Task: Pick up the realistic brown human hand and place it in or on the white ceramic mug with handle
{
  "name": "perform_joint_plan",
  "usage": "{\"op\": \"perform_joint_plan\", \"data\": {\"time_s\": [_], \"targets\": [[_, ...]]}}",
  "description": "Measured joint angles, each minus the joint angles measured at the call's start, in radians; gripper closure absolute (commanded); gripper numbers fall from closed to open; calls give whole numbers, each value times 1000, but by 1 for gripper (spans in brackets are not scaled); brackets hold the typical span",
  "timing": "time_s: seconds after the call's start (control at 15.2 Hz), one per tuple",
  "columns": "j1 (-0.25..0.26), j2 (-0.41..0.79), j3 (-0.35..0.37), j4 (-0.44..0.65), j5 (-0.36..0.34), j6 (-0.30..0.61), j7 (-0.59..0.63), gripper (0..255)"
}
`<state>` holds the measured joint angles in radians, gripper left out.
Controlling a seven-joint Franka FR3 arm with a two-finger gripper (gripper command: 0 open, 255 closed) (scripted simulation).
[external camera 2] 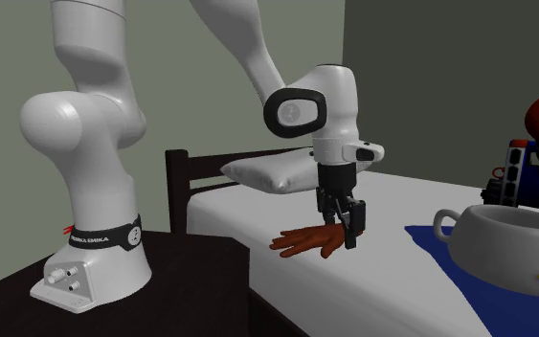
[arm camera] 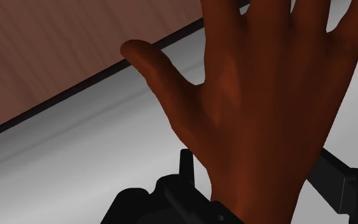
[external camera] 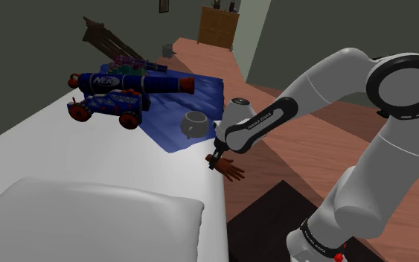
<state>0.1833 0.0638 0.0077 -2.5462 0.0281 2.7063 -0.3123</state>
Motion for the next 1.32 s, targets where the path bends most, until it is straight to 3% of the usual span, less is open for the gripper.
{"op": "perform_joint_plan", "data": {"time_s": [0.33, 1.32], "targets": [[0, -14, 0, 2, -1, -16, 0, 255], [-1, -189, 0, 49, -7, -238, 8, 255]]}}
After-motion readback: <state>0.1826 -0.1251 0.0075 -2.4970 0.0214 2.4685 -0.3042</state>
